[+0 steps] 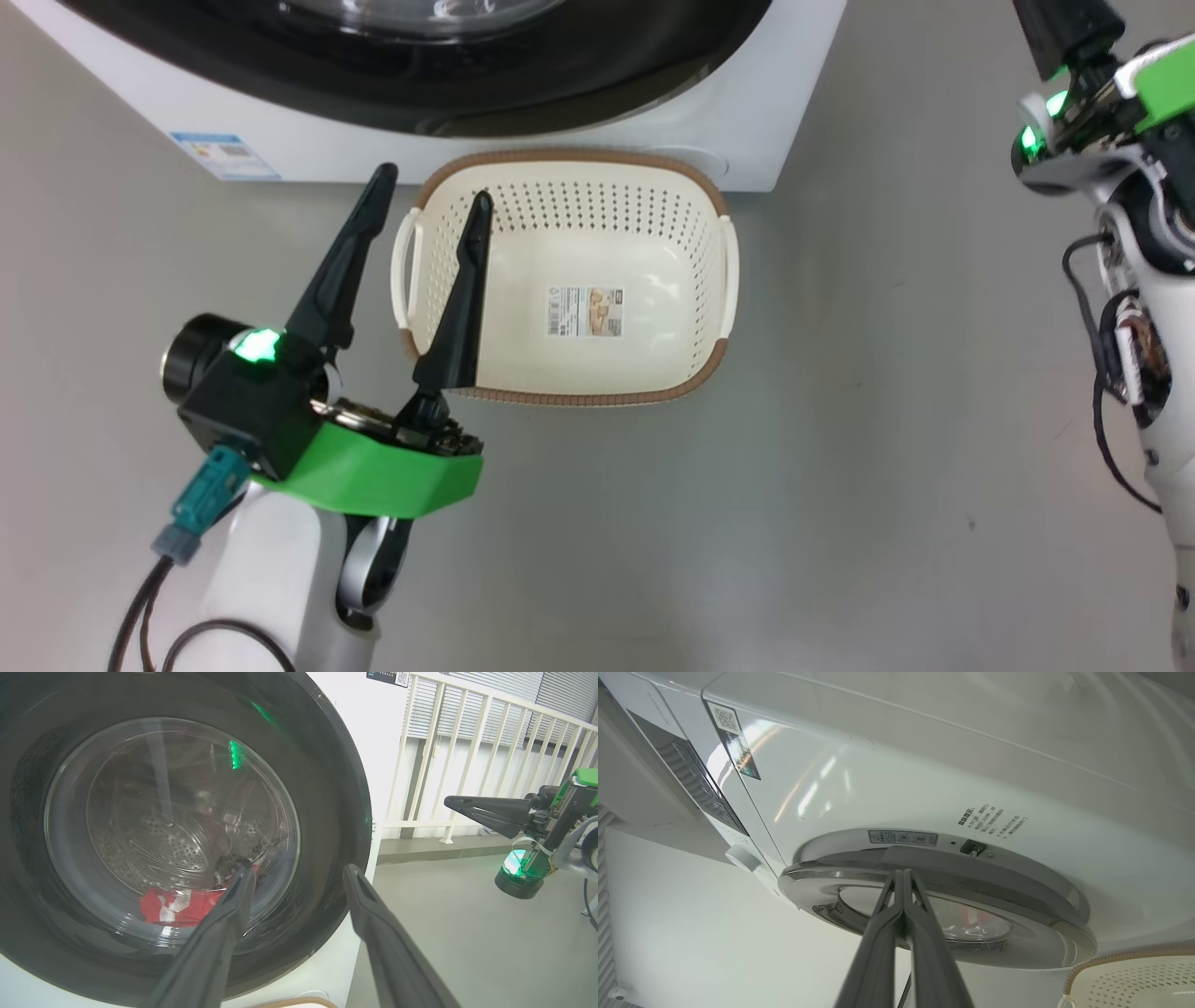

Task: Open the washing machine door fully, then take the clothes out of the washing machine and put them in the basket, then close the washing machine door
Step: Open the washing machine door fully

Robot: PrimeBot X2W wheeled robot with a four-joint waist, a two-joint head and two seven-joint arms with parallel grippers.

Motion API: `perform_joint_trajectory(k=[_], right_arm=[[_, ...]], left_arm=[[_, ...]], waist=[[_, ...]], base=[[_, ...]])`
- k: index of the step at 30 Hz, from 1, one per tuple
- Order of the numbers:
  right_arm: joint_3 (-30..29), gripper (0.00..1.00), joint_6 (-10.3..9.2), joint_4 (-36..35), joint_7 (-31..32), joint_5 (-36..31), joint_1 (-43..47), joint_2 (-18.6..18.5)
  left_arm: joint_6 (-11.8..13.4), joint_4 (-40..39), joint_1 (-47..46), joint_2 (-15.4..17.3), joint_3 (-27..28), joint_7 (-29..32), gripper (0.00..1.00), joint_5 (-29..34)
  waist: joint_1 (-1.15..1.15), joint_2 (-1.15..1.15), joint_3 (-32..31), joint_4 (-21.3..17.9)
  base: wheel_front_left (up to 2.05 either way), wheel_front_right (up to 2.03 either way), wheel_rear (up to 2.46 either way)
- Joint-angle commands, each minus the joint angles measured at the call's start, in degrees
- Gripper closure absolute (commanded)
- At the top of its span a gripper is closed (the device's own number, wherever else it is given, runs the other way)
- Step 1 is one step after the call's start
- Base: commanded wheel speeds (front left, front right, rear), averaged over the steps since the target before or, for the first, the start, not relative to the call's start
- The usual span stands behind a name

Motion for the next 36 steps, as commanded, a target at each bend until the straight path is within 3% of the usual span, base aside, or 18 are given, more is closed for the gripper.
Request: perform_joint_trajectory(k=[1, 8, 36], right_arm=[[0.23, 1.00, 0.05, -0.53, 1.57, 0.92, -2.32, 0.00], [0.87, 1.00, 0.05, 2.80, 7.68, 2.63, -9.02, 0.56], [3.82, 1.00, 0.05, 12.06, 13.19, -3.40, -24.97, -0.66]], left_arm=[[0.18, -2.13, -1.17, 0.98, 1.20, -0.28, 0.00, -0.02], [0.10, -3.91, -1.58, 0.98, 1.11, -0.28, 0.00, 0.89], [1.14, -5.55, -2.70, 0.98, -1.42, -0.28, 0.00, -0.01]], waist=[[0.00, 0.00, 1.85, 1.28], [0.00, 0.00, 4.88, 1.98], [0.00, 0.00, 12.26, 7.05]], base=[[0.00, 0.00, 0.00], [0.00, 0.00, 0.00], [0.00, 0.00, 0.00]])
